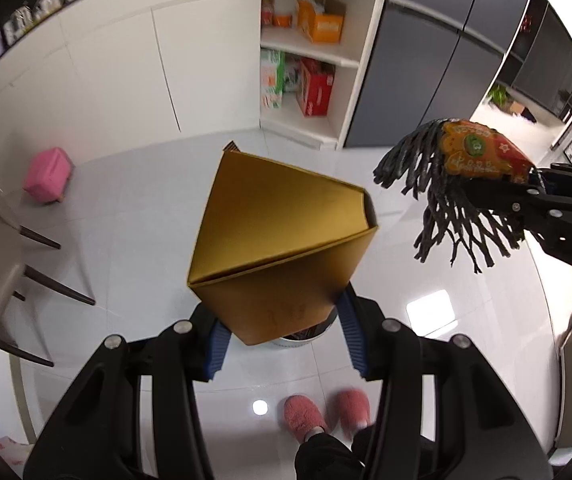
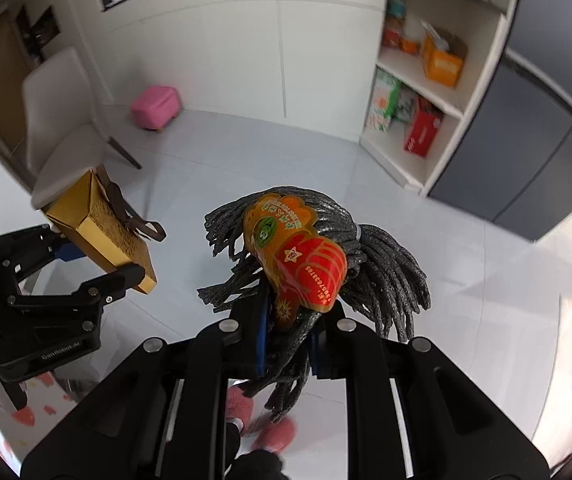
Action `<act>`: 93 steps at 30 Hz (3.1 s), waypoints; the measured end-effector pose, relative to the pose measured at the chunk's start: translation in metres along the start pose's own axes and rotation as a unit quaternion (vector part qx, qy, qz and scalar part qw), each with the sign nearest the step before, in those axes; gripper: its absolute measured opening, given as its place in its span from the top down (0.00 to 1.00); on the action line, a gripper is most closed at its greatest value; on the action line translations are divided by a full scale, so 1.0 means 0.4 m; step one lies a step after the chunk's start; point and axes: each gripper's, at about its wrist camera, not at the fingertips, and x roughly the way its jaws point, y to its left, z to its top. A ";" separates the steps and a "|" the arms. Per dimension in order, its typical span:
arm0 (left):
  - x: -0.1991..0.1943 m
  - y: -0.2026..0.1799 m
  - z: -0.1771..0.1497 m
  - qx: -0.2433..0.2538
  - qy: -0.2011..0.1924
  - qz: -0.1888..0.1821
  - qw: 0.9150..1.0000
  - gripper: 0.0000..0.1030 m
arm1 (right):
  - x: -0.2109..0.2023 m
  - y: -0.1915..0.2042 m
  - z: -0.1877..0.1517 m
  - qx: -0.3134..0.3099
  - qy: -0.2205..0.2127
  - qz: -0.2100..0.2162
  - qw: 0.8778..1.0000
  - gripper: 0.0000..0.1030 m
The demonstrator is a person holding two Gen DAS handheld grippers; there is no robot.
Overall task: Collect trash
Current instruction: 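Carry the gold box and black decoration in both tools over the grey bin, then open the left tool to drop the gold box while the right tool releases the decoration, then move both open tools back to the table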
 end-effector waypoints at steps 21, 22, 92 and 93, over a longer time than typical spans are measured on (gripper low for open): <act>0.802 -0.021 -0.219 0.027 0.083 -0.029 0.996 0.47 | 0.729 -0.124 -0.271 0.019 0.089 -0.003 0.996 0.86; 0.814 -0.016 -0.226 0.026 0.087 -0.030 0.995 0.41 | 0.745 -0.123 -0.277 0.017 0.091 -0.001 0.996 0.86; -0.836 0.128 -0.831 -0.470 -0.051 0.342 0.812 0.20 | -0.415 0.919 -0.271 -0.486 -0.026 0.315 0.814 0.34; -0.873 0.122 -0.883 -0.490 -0.052 0.357 0.793 0.20 | -0.440 0.961 -0.302 -0.503 -0.024 0.329 0.799 0.34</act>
